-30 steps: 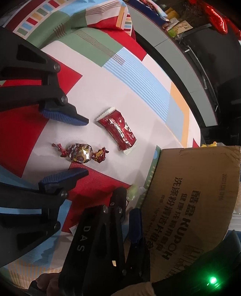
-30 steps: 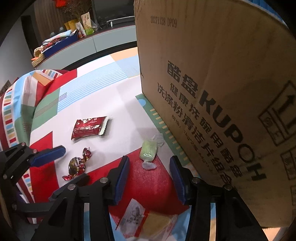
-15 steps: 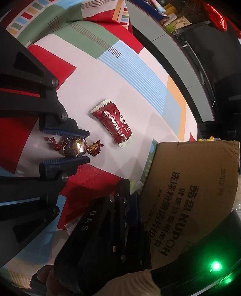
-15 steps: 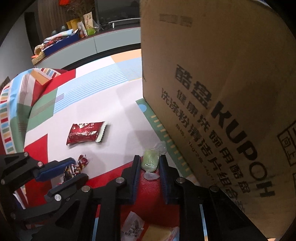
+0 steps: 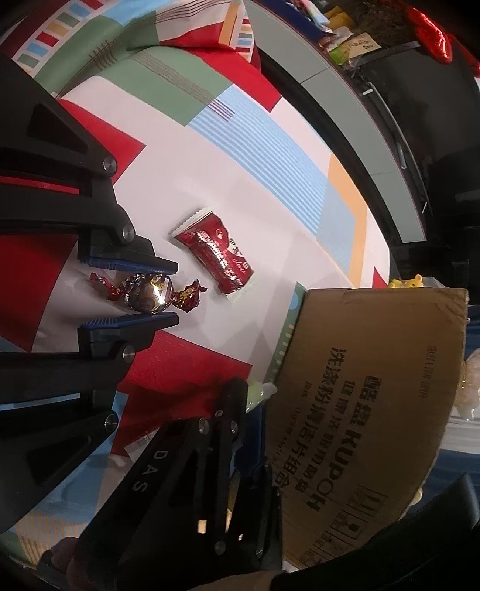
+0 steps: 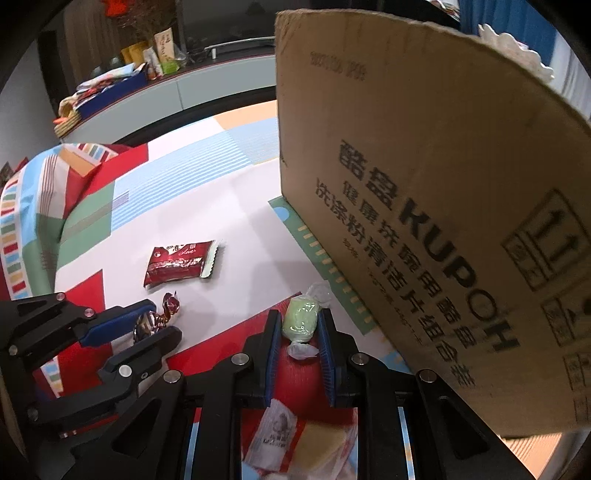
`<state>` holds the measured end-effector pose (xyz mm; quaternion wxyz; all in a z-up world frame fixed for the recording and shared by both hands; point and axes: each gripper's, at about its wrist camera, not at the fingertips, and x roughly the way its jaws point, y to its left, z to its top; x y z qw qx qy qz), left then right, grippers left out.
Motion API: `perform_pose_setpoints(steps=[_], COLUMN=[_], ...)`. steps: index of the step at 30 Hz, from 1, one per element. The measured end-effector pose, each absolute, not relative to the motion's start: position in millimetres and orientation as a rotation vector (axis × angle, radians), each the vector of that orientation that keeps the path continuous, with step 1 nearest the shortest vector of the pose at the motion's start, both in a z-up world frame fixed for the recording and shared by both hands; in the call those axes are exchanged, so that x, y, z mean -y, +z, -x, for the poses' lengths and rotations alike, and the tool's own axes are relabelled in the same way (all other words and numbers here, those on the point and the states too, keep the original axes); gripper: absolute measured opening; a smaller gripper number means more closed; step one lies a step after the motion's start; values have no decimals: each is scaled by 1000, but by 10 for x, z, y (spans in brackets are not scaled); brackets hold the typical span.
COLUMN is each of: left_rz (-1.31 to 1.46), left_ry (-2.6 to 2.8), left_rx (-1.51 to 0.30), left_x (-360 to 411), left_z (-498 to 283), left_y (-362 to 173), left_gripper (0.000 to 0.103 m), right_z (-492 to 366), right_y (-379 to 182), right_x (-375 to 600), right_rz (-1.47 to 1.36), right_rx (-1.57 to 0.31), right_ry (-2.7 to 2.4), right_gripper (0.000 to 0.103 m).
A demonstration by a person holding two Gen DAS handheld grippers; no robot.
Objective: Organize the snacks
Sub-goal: 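Lift the gold-wrapped candy with the left tool while the right tool lifts the green packet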
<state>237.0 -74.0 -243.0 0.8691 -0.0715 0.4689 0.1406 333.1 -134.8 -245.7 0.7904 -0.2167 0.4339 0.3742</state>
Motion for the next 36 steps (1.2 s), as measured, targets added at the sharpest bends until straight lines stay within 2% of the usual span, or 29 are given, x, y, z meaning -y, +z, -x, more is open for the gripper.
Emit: perform_pose_setpoints(steps=[36], left_rz=[81], left_ry=[78], left_rx=[-847], left_x=[644], left_z=[-2037], left_y=[-1526], left_gripper=[21], right_z=[-2612], right_y=[-1588], right_x=[1822], right_rz=[183], right_rx=[-848], right_ry=[434], right_gripper=[21])
